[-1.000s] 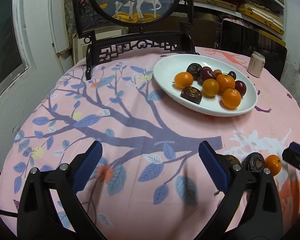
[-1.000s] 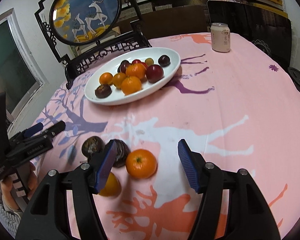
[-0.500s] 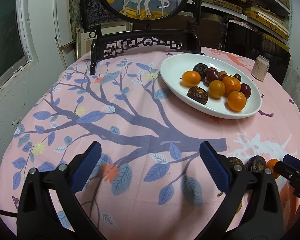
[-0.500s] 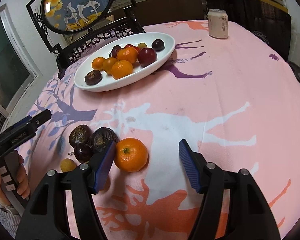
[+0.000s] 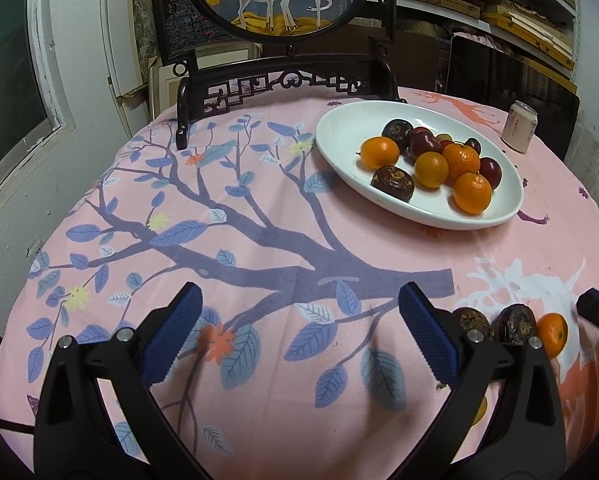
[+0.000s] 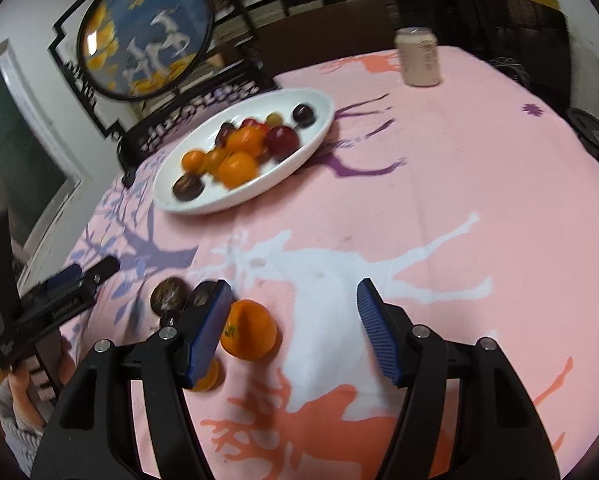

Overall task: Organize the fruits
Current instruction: 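Move both tools back, bringing the right tool around an orange, then grasp the orange with the right tool while the left tool grasps a wrinkled brown fruit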

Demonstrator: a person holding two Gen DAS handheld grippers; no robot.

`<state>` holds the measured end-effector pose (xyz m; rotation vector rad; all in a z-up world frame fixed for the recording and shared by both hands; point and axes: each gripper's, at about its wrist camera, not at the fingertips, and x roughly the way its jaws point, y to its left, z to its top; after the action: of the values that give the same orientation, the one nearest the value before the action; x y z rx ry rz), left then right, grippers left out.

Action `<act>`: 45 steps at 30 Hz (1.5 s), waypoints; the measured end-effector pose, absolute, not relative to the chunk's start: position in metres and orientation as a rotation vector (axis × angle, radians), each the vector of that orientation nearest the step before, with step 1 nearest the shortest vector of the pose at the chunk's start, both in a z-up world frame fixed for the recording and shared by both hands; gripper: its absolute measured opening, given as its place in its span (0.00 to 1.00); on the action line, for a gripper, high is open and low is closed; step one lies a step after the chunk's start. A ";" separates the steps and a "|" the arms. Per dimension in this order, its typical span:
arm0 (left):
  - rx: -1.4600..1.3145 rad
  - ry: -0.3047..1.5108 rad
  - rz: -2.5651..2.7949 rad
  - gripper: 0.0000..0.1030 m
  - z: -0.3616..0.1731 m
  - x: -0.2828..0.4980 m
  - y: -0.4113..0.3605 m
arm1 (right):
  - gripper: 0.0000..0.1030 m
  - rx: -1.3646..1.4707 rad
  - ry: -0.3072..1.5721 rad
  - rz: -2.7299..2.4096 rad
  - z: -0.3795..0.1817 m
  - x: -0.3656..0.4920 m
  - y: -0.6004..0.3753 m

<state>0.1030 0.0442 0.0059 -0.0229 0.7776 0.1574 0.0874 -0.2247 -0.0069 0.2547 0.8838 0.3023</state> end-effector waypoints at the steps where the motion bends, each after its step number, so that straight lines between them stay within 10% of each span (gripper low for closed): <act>1: -0.019 0.779 0.155 0.97 0.005 0.103 0.043 | 0.64 0.244 0.898 0.314 -0.009 0.088 -0.221; 45: 0.184 0.809 0.022 0.98 -0.012 0.116 -0.005 | 0.64 0.259 0.932 0.320 -0.011 0.088 -0.222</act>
<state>0.1163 -0.0053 -0.0115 0.1842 0.8088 0.0223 0.0875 -0.2217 -0.0109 0.2591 0.9322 0.3195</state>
